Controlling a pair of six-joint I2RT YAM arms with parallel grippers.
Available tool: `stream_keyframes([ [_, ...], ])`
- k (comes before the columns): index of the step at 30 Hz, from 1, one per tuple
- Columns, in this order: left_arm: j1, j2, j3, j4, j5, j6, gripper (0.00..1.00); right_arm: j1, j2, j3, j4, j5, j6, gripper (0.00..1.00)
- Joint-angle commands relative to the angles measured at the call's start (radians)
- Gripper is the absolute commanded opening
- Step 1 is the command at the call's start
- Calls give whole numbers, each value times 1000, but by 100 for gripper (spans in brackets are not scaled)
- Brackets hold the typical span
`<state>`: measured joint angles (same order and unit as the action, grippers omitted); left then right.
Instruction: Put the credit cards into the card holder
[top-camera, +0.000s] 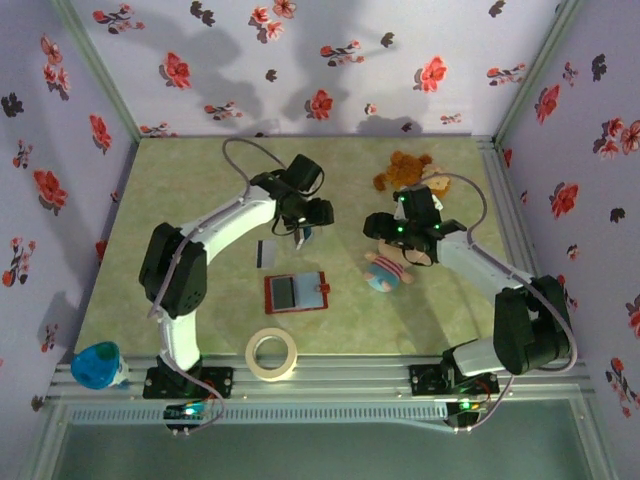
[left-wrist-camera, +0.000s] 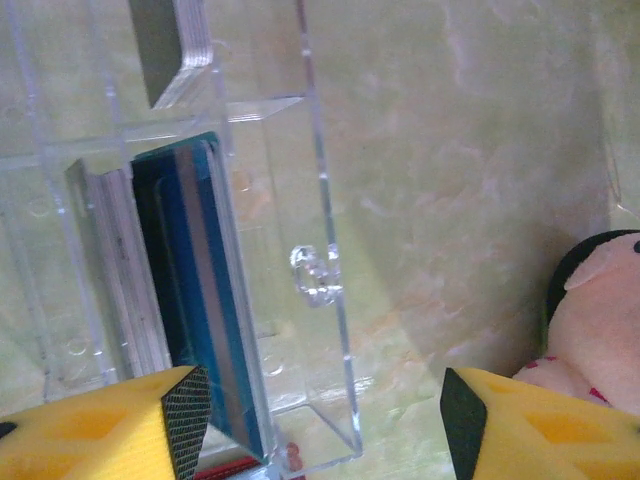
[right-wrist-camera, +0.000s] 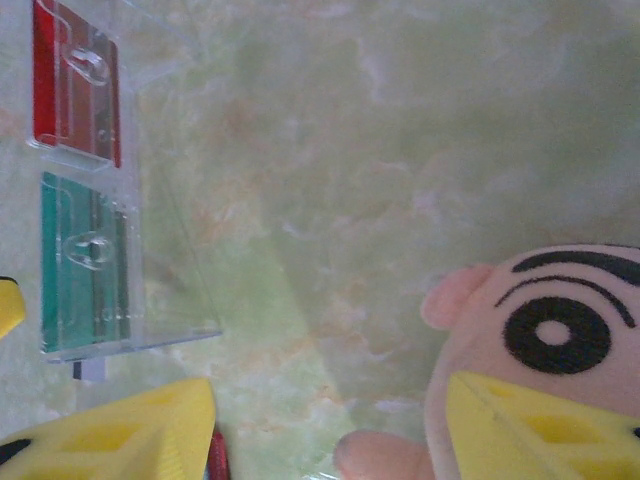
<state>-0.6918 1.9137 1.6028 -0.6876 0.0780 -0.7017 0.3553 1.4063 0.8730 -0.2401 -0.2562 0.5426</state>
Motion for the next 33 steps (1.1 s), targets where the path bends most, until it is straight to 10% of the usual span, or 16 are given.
stream_keyframes([
  [1,-9,39,36,-42,-8,-20,65,-18,-17,-25,1,-40,-32,63],
  [33,-12,34,44,-105,57,44,18,-33,63,-66,65,-156,-56,64],
])
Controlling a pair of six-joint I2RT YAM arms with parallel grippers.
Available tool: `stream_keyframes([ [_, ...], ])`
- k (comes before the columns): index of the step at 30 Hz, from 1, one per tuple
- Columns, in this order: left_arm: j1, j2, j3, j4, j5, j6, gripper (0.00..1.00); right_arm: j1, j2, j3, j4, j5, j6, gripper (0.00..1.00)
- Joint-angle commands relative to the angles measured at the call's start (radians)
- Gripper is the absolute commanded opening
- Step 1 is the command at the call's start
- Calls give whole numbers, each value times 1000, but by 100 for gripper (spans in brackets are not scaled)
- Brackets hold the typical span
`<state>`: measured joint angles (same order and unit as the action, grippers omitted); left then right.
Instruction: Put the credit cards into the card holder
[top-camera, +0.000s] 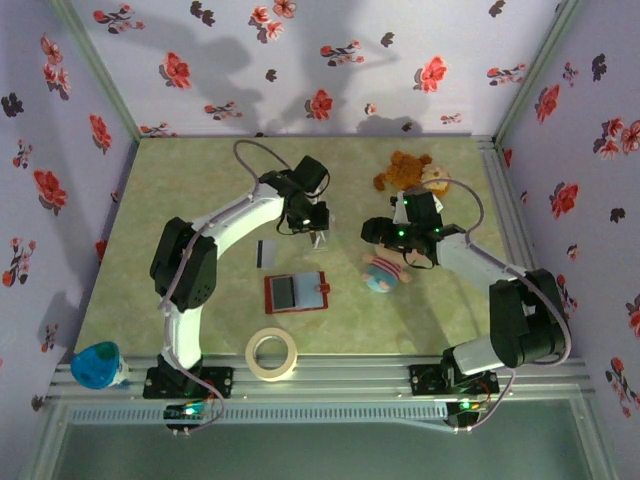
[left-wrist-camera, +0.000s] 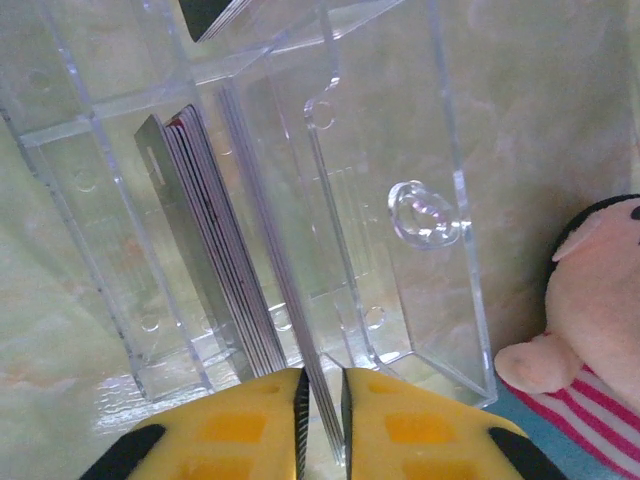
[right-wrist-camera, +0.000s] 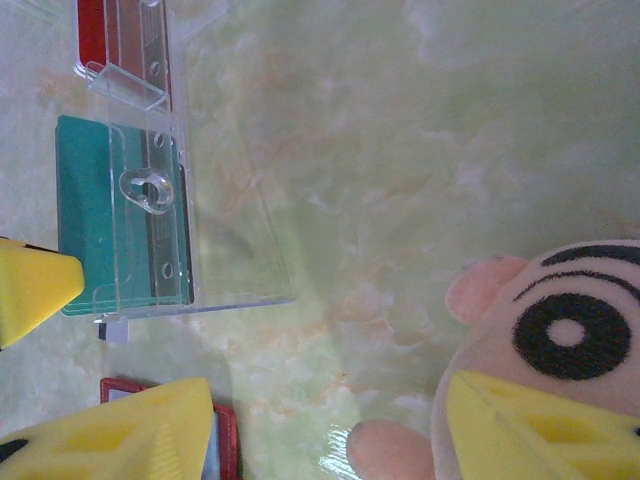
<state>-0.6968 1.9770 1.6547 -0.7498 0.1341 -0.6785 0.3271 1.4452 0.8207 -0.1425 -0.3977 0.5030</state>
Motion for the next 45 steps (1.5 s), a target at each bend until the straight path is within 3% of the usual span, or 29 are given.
stream_keyframes([
  [1,-6,-32,-10,-41,2,19,17,-5,28,-12,-34,-17,-19,64],
  [7,-6,-47,-17,-40,1,24,13,-4,50,-8,-38,-15,-28,64],
  [12,-6,-54,-19,-29,4,25,34,-5,74,4,-6,-71,-16,65],
  [17,-4,-38,-13,-1,39,16,40,4,118,2,183,-153,93,65],
  [22,-1,-25,0,13,71,2,40,4,224,70,243,-202,170,60],
  [27,8,-23,5,13,76,3,29,7,271,119,232,-206,189,58],
  [45,14,-51,-11,38,95,14,9,37,291,159,140,-218,121,60],
])
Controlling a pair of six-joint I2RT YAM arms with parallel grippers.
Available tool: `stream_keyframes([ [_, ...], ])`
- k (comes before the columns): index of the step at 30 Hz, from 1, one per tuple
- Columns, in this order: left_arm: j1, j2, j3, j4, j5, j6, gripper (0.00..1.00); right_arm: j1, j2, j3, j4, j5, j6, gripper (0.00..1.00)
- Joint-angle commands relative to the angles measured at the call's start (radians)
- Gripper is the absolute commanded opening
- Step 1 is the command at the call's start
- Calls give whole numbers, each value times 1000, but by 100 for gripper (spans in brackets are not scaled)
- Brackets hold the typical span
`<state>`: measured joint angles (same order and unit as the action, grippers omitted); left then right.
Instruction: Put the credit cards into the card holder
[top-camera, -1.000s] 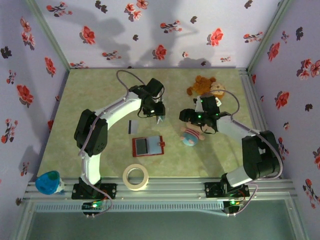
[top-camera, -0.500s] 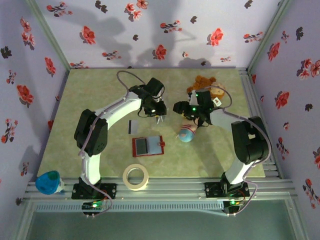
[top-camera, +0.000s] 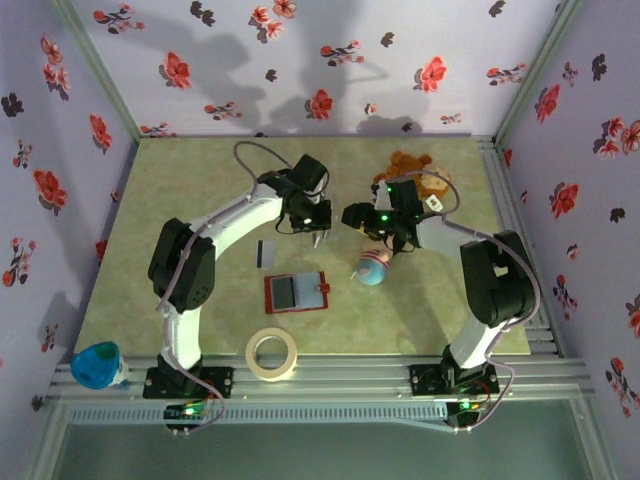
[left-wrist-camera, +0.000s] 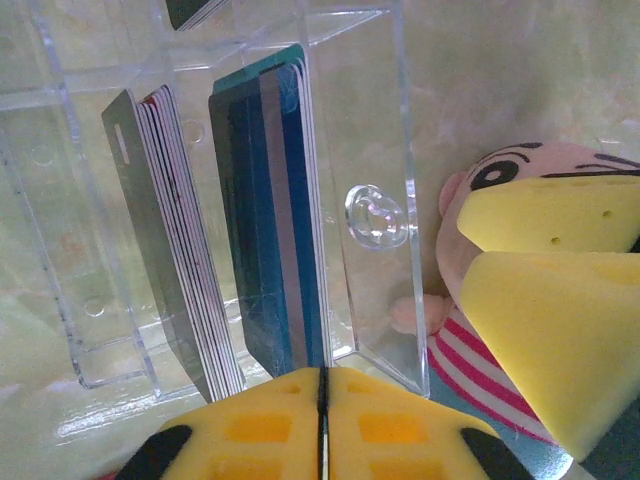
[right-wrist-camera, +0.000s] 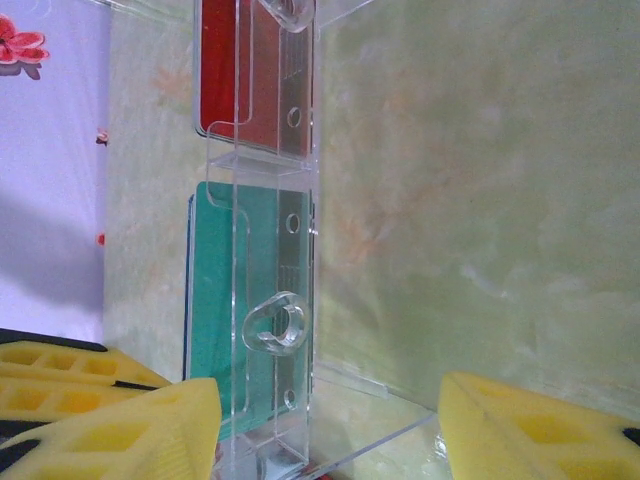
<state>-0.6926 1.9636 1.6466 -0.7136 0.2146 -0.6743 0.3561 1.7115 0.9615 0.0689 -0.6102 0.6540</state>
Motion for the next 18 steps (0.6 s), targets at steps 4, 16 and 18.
stream_keyframes([
  [4,11,-48,-14,11,15,7,4,13,28,26,-78,-12,-32,60],
  [16,15,-84,-23,-3,8,15,0,18,3,46,-143,38,-61,62],
  [18,15,-87,-24,-12,-4,17,0,22,-4,52,-167,60,-78,62],
])
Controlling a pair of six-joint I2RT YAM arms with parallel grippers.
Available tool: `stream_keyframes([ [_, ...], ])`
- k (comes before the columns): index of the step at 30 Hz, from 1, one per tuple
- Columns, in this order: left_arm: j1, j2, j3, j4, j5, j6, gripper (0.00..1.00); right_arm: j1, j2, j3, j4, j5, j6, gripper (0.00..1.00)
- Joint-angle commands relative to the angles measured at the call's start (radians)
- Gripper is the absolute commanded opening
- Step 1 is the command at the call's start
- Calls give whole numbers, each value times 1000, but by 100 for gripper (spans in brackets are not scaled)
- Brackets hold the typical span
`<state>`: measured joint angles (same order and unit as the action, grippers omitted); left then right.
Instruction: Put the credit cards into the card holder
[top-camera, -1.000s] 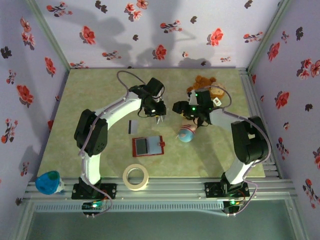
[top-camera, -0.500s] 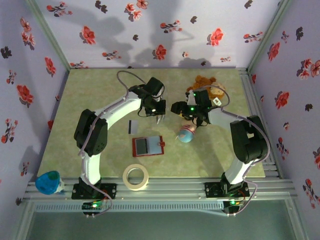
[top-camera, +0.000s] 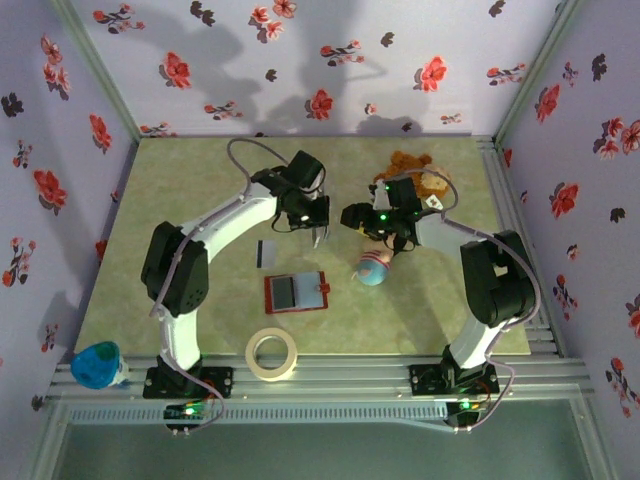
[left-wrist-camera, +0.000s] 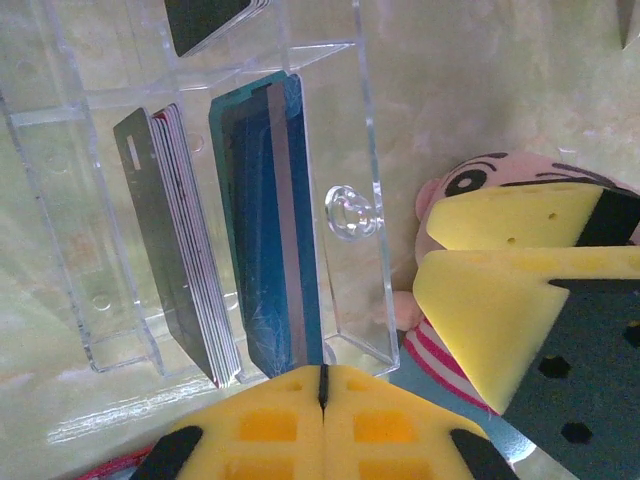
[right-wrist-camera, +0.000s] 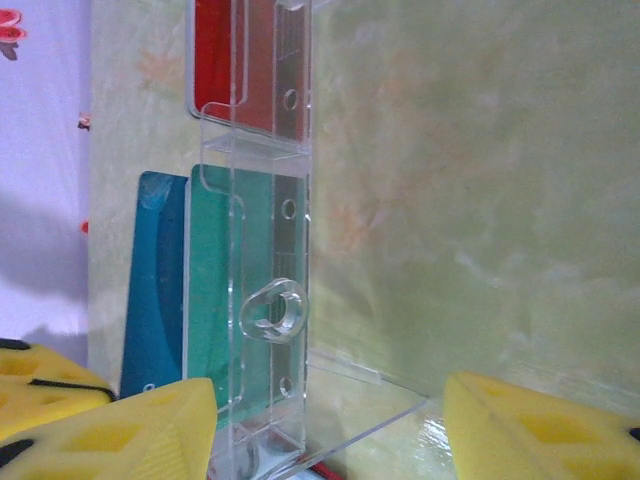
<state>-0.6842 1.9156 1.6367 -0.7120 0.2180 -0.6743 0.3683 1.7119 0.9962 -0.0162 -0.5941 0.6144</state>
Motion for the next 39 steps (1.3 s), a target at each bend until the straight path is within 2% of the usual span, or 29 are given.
stream_keyframes([
  [1,7,-40,-11,-25,-21,18,0,13,-10,21,-99,60,-47,62],
  [5,8,-54,-22,-56,-76,25,0,31,-34,49,-194,149,-96,63],
  [9,13,-40,-31,-69,-85,32,0,64,-73,79,-290,302,-140,63],
  [12,14,-34,-42,-63,-85,28,0,92,-100,94,-328,372,-161,64],
  [16,14,-38,-43,-56,-86,26,0,107,-121,98,-336,383,-176,65],
  [18,14,-54,-51,-41,-83,22,5,109,-126,102,-331,348,-177,65],
  [24,15,-72,-62,30,-15,-6,38,107,-137,105,-320,343,-163,65],
  [32,13,-12,-36,76,29,-47,50,89,-173,83,-303,365,-155,66],
  [39,11,48,3,94,44,-56,51,78,-200,52,-276,362,-150,66],
])
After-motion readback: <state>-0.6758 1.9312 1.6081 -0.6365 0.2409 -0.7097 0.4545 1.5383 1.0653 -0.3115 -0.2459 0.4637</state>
